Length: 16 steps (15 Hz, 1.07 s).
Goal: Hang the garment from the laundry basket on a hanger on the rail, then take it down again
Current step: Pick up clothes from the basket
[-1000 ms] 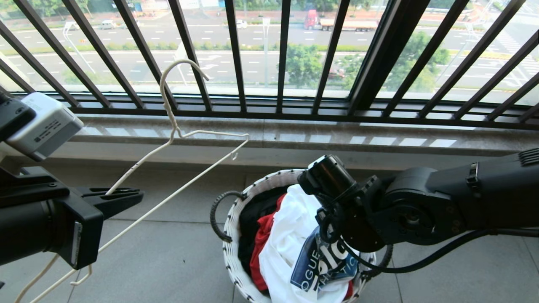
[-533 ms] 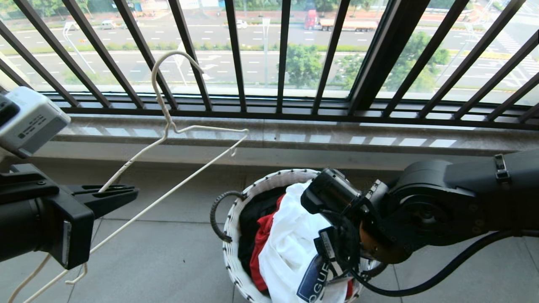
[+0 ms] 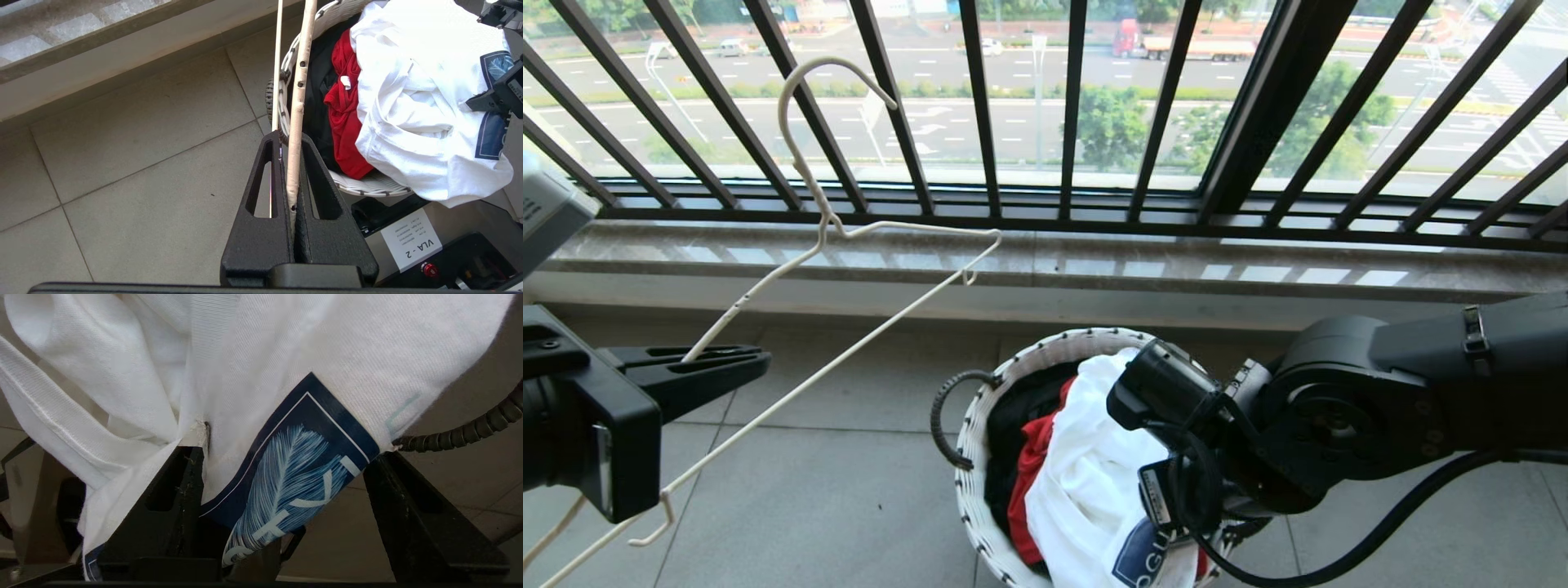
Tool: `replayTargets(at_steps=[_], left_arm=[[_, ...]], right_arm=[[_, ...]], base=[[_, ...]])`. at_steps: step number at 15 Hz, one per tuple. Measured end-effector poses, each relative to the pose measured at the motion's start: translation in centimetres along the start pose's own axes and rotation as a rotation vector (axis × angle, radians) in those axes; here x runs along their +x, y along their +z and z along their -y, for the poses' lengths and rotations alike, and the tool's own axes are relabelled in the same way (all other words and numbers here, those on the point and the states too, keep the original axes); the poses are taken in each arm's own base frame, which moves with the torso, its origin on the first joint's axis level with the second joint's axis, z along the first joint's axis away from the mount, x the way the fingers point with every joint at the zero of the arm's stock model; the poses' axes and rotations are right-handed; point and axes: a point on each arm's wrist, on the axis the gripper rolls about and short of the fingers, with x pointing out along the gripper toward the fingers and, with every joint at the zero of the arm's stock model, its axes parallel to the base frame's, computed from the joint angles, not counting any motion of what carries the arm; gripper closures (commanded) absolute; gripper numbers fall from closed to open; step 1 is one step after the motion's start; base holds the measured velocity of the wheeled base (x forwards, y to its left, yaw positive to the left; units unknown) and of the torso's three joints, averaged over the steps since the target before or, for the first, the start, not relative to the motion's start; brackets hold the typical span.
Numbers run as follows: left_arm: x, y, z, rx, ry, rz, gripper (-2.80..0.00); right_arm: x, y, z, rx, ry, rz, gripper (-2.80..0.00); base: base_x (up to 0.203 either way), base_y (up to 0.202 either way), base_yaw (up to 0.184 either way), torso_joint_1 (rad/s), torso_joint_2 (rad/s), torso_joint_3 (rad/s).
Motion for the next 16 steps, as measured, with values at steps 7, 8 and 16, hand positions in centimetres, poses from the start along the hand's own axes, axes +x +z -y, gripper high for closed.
replayTargets(at_steps=[7, 8, 16], left_arm=[[0.3, -0.1, 0.1, 0.001, -0.002, -0.013, 0.00], [0.4, -0.1, 0.1, 0.002, -0.002, -0.017, 0.00], [1.4, -0.3, 0.3, 0.006, -0.010, -0.052, 0.00]], right_arm=[[-1.9, -3.8, 3.0, -0.139, 0.014, -0.143, 0.00], [-1.9, -4.5, 3.4, -0.176, 0.008, -0.158, 0.00], [-1.1, -6.1, 4.0, -0.203, 0.003, -0.157, 0.00]], base=[[0.000, 0.000, 0.000, 0.000, 0.00, 0.000], [0.000, 0.000, 0.000, 0.000, 0.00, 0.000], [0.000, 0.000, 0.000, 0.000, 0.00, 0.000]])
